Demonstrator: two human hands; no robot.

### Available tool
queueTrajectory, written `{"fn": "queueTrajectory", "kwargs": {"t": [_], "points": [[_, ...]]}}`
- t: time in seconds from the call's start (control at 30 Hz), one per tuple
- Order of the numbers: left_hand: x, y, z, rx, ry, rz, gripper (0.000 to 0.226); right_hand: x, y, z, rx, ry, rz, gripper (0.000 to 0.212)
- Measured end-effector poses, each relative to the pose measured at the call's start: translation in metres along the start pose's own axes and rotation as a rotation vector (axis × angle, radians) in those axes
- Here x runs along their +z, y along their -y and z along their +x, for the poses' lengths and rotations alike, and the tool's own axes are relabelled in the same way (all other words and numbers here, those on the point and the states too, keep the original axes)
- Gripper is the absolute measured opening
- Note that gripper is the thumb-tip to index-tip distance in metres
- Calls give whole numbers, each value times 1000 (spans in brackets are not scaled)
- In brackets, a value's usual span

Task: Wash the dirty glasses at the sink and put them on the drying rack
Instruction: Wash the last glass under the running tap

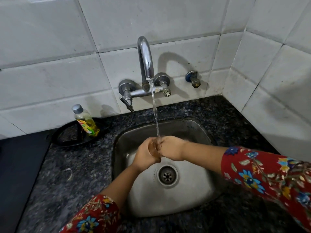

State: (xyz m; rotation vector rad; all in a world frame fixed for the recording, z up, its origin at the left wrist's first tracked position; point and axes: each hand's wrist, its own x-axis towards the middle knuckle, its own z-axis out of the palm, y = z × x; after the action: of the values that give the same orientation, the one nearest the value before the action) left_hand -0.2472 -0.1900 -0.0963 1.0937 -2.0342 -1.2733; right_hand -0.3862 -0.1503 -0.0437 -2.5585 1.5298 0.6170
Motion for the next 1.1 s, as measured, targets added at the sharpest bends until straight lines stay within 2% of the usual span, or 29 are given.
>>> {"fn": "queueTrajectory", "kwargs": {"t": [0.03, 0.1, 0.17, 0.23, 0.3, 0.43, 0.57, 0.67, 0.73, 0.83, 0.93, 1.0, 1.1], "points": [[-2, 1, -1, 5, 10, 13, 61, 0, 7, -1, 52, -60, 154, 29], [-6, 1, -6, -11, 11, 169, 63, 3, 22, -5, 191, -132, 716, 34], [-17, 1, -11, 17, 22, 548, 64, 10, 31, -11, 271, -186, 1407, 44], [-27, -1, -16, 62, 63, 947, 63, 20, 33, -20, 352, -180, 1808, 45], [-33, -7, -20, 91, 121, 1167, 59, 27, 30, -30, 425, -134, 1975, 40], [-31, -19, -23, 84, 248, 1454, 51, 43, 25, -33, 595, -13, 2156, 33], [-22, -29, -23, 69, 306, 1654, 44, 53, 28, -37, 711, -24, 2297, 33], [-22, -40, -20, 18, 317, 1617, 45, 51, 32, -37, 690, -129, 2143, 32], [-27, -39, -16, -23, 305, 1439, 50, 48, 37, -36, 575, -279, 1936, 39], [-40, -21, -9, -52, 284, 932, 69, 43, 40, -38, 272, -400, 1664, 62], [-40, 3, -10, -25, 262, 142, 85, 33, 33, -41, 187, -582, 1111, 57], [-35, 14, -11, -113, 242, -115, 76, 29, 20, -41, 74, -544, 655, 49], [-29, 14, -8, -79, 280, -173, 77, 18, -2, -30, -249, -341, 141, 44]]}}
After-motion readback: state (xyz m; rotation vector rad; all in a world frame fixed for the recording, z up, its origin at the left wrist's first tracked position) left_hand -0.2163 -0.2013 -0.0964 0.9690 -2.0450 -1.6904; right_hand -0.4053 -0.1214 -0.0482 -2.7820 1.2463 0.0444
